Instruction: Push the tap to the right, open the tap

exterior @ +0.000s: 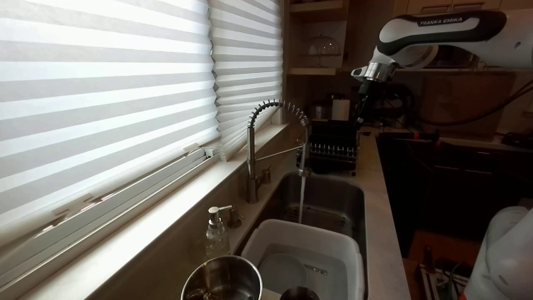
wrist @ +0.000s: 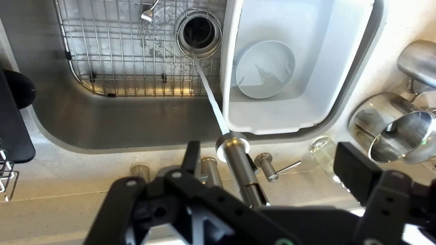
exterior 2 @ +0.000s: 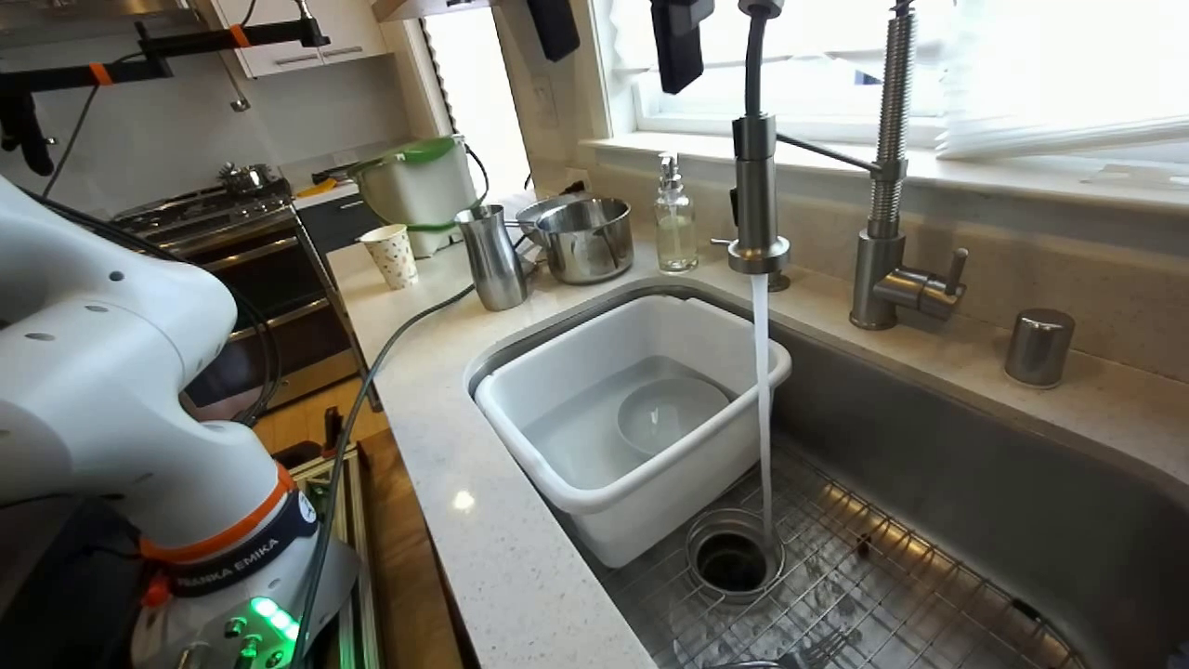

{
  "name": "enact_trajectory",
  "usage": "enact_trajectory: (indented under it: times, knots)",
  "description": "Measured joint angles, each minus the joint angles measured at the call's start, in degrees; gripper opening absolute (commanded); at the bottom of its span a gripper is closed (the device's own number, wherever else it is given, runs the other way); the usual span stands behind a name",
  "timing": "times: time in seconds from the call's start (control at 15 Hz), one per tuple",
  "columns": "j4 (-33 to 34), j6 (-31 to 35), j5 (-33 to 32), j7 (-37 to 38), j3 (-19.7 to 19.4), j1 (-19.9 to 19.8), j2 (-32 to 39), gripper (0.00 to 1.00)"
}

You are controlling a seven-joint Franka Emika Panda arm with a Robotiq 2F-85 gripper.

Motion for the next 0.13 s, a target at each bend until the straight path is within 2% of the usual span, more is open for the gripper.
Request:
enact_trajectory:
  times: [0.13]
  knots:
    - [0.02,0.0,0.0,0.0,-0.04,0.02,0.01,1.0]
